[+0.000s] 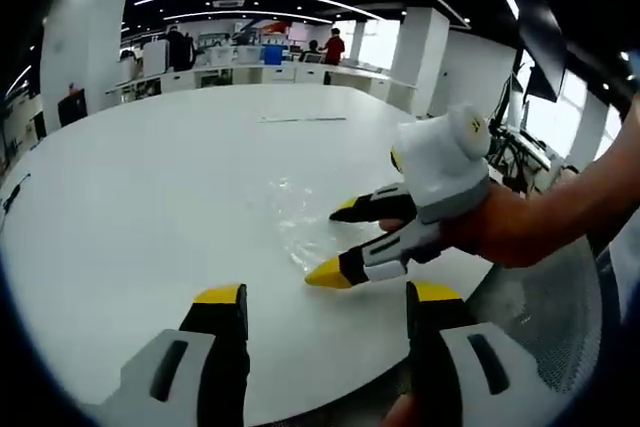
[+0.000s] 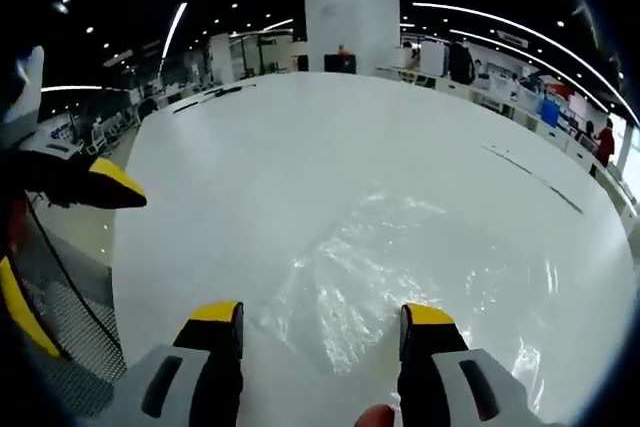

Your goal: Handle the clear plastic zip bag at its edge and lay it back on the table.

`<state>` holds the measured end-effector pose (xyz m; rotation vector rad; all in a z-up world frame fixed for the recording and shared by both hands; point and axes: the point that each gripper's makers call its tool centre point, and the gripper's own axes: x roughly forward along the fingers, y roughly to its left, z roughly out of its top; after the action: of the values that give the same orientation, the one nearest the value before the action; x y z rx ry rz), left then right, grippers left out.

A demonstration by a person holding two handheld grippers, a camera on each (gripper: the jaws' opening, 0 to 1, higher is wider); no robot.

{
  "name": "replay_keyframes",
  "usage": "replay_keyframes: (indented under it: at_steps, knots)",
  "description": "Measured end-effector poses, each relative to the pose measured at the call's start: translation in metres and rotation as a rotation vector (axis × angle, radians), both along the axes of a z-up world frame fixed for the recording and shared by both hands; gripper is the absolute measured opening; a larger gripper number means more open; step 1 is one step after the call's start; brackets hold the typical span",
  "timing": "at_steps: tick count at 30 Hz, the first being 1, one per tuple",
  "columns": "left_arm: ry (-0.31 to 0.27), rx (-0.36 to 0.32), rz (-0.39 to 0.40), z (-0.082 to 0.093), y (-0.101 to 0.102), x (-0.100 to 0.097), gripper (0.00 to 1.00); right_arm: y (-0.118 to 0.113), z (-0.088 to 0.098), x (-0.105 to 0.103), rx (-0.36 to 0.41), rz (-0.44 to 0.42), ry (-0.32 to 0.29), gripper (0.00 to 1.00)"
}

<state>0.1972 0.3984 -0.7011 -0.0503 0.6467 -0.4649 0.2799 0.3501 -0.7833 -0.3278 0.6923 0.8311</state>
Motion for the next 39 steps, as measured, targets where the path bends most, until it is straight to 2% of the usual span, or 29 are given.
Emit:
replay_keyframes:
  at_steps: [8, 19, 20, 32, 39]
  knots:
    - [0.003, 0.002, 0.005, 0.0, 0.0, 0.0, 0.63, 0.001, 0.006, 0.0, 0.019, -0.018, -0.014, 0.57]
    - [0.004, 0.003, 0.003, 0.0, -0.001, -0.001, 0.62, -0.005, 0.001, 0.008, -0.002, -0.008, -0.029, 0.38]
    - [0.003, 0.002, 0.004, 0.0, -0.001, -0.001, 0.61, -0.003, 0.001, 0.007, 0.009, -0.014, -0.013, 0.36]
    - [0.006, 0.0, 0.006, 0.003, -0.003, -0.002, 0.6, -0.008, 0.0, 0.015, 0.007, -0.017, 0.004, 0.18]
    - [0.009, 0.003, 0.003, -0.001, -0.001, -0.001, 0.59, -0.012, 0.002, 0.021, 0.008, -0.023, 0.006, 0.04]
